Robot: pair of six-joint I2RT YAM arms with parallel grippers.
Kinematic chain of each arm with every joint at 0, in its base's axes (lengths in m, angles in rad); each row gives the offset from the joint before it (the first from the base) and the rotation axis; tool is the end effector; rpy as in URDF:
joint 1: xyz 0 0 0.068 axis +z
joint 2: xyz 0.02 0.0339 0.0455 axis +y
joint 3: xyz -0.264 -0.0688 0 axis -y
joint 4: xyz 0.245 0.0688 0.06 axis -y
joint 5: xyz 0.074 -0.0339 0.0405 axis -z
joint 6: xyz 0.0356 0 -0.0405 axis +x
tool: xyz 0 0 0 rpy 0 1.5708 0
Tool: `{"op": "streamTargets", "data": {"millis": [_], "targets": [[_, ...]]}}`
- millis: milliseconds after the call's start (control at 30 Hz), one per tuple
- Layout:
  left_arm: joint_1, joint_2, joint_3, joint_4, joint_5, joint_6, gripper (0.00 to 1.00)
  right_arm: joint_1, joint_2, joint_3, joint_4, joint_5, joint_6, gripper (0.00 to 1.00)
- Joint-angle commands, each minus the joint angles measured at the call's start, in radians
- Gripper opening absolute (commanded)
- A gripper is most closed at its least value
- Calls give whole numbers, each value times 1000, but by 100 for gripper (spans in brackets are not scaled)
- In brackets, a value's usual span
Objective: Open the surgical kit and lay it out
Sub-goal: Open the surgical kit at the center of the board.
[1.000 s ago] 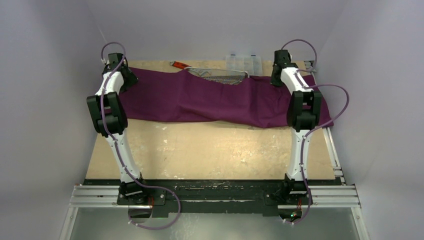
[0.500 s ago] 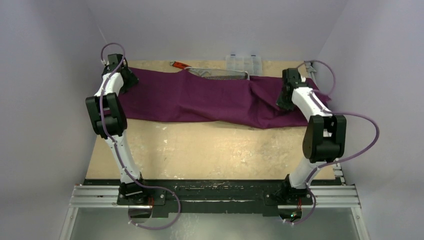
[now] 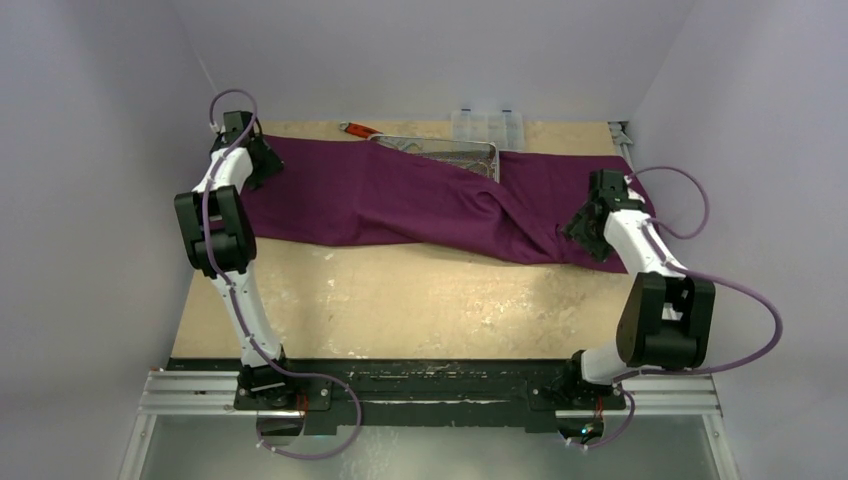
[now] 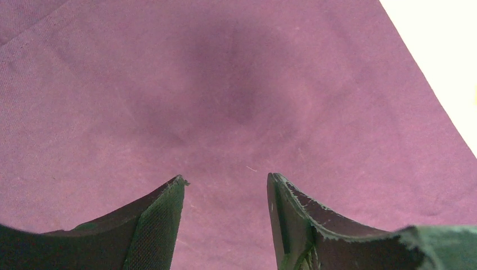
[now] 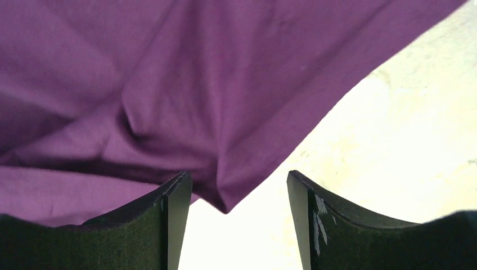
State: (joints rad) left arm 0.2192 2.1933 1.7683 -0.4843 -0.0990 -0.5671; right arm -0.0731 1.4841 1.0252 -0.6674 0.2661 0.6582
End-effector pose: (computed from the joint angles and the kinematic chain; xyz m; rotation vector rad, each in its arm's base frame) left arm 0.4766 0.1098 0.1953 -0.9865 2.2688 -0.0263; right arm 0.2885 -0.0305 0.2240 1.0174 2.4342 -0.1661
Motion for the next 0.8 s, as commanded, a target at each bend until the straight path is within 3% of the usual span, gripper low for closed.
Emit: {"op": "streamTargets", "data": {"millis": [0,200,400,767], "targets": [[-11,-79,-12,34,-7,-25,55,-77,-29,4,5,-16,110,67],[-13,-81,-12,33,-8,-24,55,-129,-39,-66,58,-56,234,66],[-12,-71,-8,35,-12,-22,55,-178,-23,-128,136,-140,325,57],[-13,-34,47,25,5,-31,55,-182,70,-164,229,-123,404,48]]}}
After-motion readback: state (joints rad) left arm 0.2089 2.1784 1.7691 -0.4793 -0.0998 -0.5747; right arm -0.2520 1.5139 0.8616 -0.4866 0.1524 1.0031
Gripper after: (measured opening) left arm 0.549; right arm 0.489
